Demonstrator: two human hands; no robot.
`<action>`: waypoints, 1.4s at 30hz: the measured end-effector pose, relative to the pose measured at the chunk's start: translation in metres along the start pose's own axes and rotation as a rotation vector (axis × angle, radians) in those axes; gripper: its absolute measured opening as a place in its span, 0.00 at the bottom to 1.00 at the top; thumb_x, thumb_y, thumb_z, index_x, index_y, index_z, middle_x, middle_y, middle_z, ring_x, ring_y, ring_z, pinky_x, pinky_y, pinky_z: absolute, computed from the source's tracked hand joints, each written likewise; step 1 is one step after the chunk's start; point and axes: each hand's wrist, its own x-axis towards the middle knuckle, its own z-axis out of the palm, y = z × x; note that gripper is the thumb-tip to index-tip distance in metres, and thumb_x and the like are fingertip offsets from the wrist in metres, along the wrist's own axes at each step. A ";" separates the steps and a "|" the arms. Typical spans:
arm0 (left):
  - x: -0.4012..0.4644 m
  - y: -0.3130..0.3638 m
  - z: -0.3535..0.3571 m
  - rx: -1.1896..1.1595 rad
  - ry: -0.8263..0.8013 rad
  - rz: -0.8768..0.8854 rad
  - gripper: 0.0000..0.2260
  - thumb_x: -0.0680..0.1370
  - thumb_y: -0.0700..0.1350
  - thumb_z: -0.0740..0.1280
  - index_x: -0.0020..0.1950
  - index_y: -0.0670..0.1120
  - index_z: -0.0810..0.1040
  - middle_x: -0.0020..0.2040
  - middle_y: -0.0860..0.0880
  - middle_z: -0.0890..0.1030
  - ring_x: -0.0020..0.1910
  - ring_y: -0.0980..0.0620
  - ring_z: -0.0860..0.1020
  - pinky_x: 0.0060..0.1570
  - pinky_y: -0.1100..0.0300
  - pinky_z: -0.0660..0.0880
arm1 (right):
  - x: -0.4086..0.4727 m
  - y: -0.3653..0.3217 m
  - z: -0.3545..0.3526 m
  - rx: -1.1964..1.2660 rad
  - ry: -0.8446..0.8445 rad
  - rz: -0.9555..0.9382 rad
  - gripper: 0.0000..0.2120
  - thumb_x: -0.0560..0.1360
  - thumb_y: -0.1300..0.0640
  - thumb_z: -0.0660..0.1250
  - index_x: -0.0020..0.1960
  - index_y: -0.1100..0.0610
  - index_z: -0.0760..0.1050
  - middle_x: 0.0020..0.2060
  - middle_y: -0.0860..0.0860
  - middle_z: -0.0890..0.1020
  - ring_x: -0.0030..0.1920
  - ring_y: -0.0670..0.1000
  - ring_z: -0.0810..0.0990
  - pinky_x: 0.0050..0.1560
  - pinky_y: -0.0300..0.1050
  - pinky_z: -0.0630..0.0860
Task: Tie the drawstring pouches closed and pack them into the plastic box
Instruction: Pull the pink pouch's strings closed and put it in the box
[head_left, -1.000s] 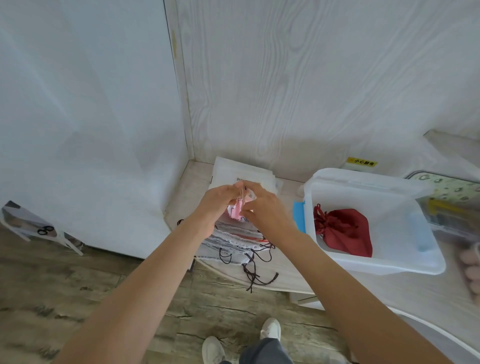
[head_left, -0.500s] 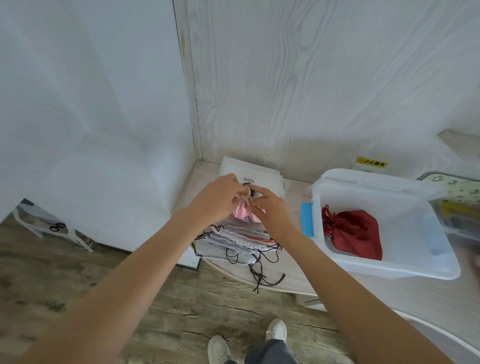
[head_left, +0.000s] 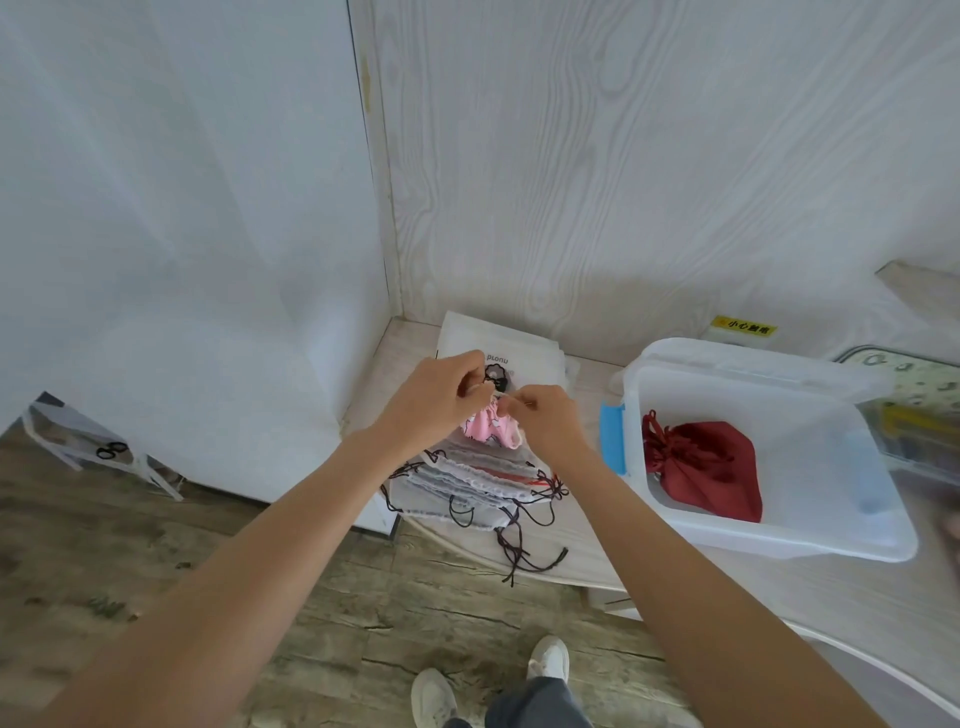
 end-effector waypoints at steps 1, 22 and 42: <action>0.000 0.001 0.000 -0.020 -0.006 -0.033 0.16 0.77 0.43 0.64 0.33 0.49 0.62 0.27 0.53 0.64 0.26 0.57 0.61 0.28 0.67 0.61 | 0.000 -0.001 0.000 0.000 -0.006 0.013 0.11 0.77 0.57 0.64 0.44 0.63 0.81 0.26 0.45 0.70 0.28 0.43 0.66 0.28 0.31 0.62; -0.010 -0.009 0.011 -1.379 0.134 -0.626 0.12 0.81 0.43 0.58 0.38 0.43 0.71 0.30 0.50 0.73 0.27 0.56 0.67 0.32 0.64 0.64 | -0.012 -0.002 -0.008 1.397 -0.005 0.487 0.09 0.76 0.67 0.62 0.37 0.64 0.74 0.34 0.56 0.78 0.39 0.51 0.78 0.29 0.33 0.74; -0.011 -0.007 0.002 -0.953 -0.089 -0.557 0.07 0.79 0.44 0.63 0.44 0.42 0.75 0.38 0.47 0.76 0.32 0.55 0.71 0.36 0.64 0.69 | -0.001 -0.015 0.000 0.796 -0.045 -0.022 0.06 0.77 0.62 0.64 0.45 0.60 0.80 0.36 0.54 0.79 0.37 0.50 0.77 0.41 0.42 0.76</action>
